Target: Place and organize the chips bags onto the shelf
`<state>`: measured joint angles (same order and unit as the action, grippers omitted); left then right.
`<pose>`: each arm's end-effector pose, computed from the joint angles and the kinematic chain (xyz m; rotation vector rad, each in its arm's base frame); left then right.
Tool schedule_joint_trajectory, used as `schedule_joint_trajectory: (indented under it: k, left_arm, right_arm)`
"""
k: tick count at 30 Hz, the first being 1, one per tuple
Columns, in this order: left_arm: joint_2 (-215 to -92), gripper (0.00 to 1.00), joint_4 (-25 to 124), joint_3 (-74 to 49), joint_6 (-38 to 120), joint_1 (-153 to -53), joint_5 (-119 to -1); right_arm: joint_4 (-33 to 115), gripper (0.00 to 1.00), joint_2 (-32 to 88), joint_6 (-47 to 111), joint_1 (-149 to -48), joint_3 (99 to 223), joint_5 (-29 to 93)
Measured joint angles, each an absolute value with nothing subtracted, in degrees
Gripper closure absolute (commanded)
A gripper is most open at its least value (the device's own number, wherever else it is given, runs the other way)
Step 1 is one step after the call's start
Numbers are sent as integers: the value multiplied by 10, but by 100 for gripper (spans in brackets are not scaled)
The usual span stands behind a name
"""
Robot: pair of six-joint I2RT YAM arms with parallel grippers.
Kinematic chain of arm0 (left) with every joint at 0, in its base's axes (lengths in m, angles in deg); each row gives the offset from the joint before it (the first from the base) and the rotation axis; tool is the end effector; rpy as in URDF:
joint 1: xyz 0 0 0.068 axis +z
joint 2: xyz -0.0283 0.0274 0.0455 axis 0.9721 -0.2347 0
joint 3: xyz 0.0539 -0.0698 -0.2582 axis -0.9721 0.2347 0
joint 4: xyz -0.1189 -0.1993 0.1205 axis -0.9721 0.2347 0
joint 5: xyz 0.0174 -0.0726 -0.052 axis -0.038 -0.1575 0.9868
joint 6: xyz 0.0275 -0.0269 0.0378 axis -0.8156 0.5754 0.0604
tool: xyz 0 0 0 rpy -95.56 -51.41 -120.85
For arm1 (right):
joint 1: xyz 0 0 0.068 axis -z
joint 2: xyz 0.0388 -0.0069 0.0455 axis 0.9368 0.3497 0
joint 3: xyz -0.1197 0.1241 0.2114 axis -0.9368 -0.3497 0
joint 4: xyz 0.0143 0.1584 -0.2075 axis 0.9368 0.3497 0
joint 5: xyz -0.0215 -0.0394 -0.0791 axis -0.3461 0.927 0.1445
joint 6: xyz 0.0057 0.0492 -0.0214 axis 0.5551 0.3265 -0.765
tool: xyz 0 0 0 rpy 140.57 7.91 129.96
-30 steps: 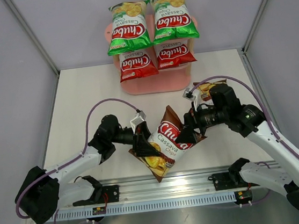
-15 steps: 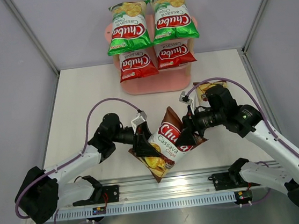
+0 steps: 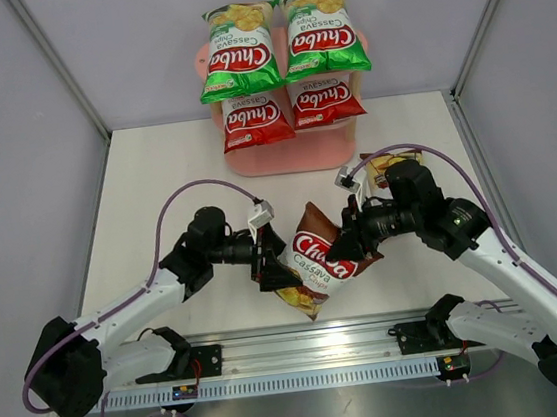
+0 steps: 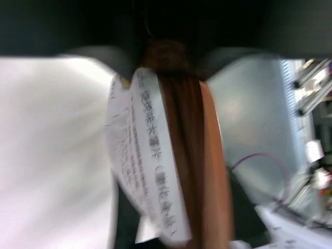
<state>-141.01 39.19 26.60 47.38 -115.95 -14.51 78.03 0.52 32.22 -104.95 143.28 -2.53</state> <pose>0.1620 -0.1708 0.2502 1.0638 1.7496 -1.5251 0.1388 0.1280 0.3491 -0.9736 2.0090 1.2042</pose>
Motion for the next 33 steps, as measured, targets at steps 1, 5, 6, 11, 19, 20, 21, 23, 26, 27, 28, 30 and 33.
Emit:
schedule_joint_trajectory:
  k: [1,5,6,11,19,20,21,23,26,27,28,30,33]
  left_arm:
    - [-1409,1,396,266,472,-1159,-154]
    - [-1390,1,425,264,471,-1157,-183]
    - [-1384,1,431,264,468,-1157,-193]
    - [-1366,1,465,262,458,-1152,-244]
    - [-1339,1,564,226,466,-1137,-397]
    - [-1336,1,583,218,469,-1134,-428]
    - [-1333,1,603,209,473,-1132,-460]
    - [-1318,1,644,193,486,-1129,-532]
    - [-1278,1,702,175,502,-1127,-628]
    - [-1263,1,721,168,506,-1127,-654]
    - [-1251,1,737,160,508,-1127,-676]
    - [-1234,1,768,140,510,-1127,-708]
    - [-1209,1,817,109,510,-1127,-749]
  right_arm:
    - [776,100,5,321,-1051,1432,-12]
    - [774,100,9,320,-1051,1429,34]
    - [772,100,12,321,-1051,1429,39]
    - [760,100,30,335,-1051,1429,68]
    - [742,100,37,378,-1039,1429,123]
    - [741,100,37,386,-1037,1429,131]
    - [738,100,37,397,-1034,1428,137]
    - [722,100,37,423,-1031,1423,145]
    - [673,100,37,475,-1027,1400,166]
    - [655,100,37,496,-1026,1390,177]
    - [635,100,36,517,-1026,1376,188]
    - [598,100,35,562,-1025,1349,209]
    - [529,100,28,631,-1025,1290,251]
